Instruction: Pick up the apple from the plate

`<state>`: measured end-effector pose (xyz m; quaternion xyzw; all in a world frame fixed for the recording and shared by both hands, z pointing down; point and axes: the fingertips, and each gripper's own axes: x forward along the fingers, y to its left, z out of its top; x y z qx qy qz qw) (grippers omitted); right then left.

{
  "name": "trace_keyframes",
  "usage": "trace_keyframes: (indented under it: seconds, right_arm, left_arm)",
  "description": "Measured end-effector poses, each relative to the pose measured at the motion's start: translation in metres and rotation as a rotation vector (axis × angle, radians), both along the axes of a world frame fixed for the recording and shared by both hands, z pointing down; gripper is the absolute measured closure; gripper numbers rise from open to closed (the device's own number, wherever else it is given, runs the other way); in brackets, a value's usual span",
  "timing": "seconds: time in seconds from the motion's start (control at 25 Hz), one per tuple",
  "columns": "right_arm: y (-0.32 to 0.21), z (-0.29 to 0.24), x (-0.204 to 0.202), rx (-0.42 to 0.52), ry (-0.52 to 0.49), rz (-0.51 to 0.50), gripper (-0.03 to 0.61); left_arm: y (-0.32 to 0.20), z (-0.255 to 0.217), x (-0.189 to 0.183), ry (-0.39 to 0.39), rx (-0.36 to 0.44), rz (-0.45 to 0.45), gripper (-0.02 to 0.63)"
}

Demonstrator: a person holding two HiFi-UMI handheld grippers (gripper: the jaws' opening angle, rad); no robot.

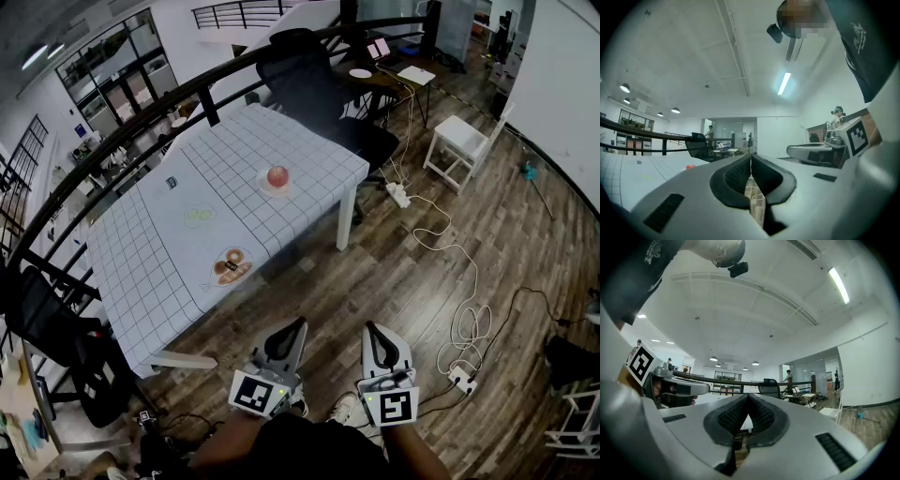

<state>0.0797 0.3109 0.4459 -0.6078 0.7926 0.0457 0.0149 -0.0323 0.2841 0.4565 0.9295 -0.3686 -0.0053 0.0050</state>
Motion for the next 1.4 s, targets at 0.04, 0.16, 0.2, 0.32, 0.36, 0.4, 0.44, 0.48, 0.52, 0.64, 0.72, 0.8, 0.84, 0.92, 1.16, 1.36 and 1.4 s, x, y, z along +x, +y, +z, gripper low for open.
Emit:
trace_keyframes:
  seconds: [0.04,0.16,0.2,0.32,0.36,0.4,0.44,0.48,0.52,0.64,0.72,0.8,0.84,0.92,1.16,1.36,1.4]
  right_arm:
    - [-0.002,0.001,-0.001,-0.002,0.000,0.001,0.555]
    - [-0.006,0.001,-0.006,0.002,-0.004,-0.003,0.555]
    - [-0.006,0.000,-0.009,0.005,-0.007,-0.007,0.555]
    - [-0.005,0.000,-0.019,0.005,-0.005,-0.017,0.555]
    - [-0.004,0.000,-0.024,0.003,0.000,-0.020,0.555]
    - [-0.003,0.001,-0.029,0.001,0.005,-0.022,0.555]
    - [-0.002,0.001,-0.032,0.000,0.004,-0.022,0.555]
    - [-0.003,0.001,-0.035,0.003,-0.004,-0.023,0.555]
    - [-0.005,-0.002,-0.037,0.013,-0.020,-0.026,0.555]
    - [-0.016,-0.010,-0.045,0.047,-0.040,-0.039,0.555]
    - [-0.025,-0.013,-0.053,0.054,-0.036,-0.047,0.555]
    - [-0.033,-0.016,-0.062,0.070,-0.047,-0.061,0.555]
    - [-0.038,-0.018,-0.067,0.081,-0.049,-0.070,0.555]
    - [-0.044,-0.019,-0.079,0.092,-0.045,-0.081,0.555]
    - [-0.059,-0.030,-0.090,0.082,-0.019,-0.060,0.555]
    - [-0.064,-0.039,-0.107,0.088,-0.008,-0.064,0.555]
    - [-0.066,-0.037,-0.107,0.093,-0.013,-0.072,0.555]
  left_arm:
    - [-0.001,0.001,-0.001,0.005,-0.003,-0.002,0.591]
    - [-0.002,0.004,-0.007,0.012,-0.009,-0.008,0.591]
    - [-0.001,0.004,-0.010,0.011,-0.010,-0.009,0.591]
    - [0.002,0.004,-0.018,0.009,-0.016,-0.007,0.591]
    - [0.003,0.004,-0.021,0.008,-0.020,-0.007,0.591]
    - [0.005,0.005,-0.025,0.008,-0.026,-0.008,0.591]
    - [0.006,0.005,-0.028,0.009,-0.031,-0.008,0.591]
    - [0.005,0.005,-0.031,0.011,-0.031,-0.008,0.591]
    - [0.002,0.004,-0.032,0.015,-0.027,-0.008,0.591]
    - [-0.010,0.003,-0.039,0.013,-0.008,0.002,0.591]
    - [-0.018,0.003,-0.046,0.014,-0.010,0.009,0.591]
    - [-0.029,0.002,-0.050,0.026,0.002,0.022,0.591]
    - [-0.035,0.001,-0.053,0.033,0.010,0.027,0.591]
    - [-0.045,0.001,-0.063,0.033,0.009,0.030,0.591]
    - [-0.067,-0.015,-0.079,0.053,0.001,0.036,0.591]
    - [-0.079,-0.017,-0.093,0.078,-0.011,0.035,0.591]
    - [-0.084,-0.014,-0.092,0.078,-0.011,0.037,0.591]
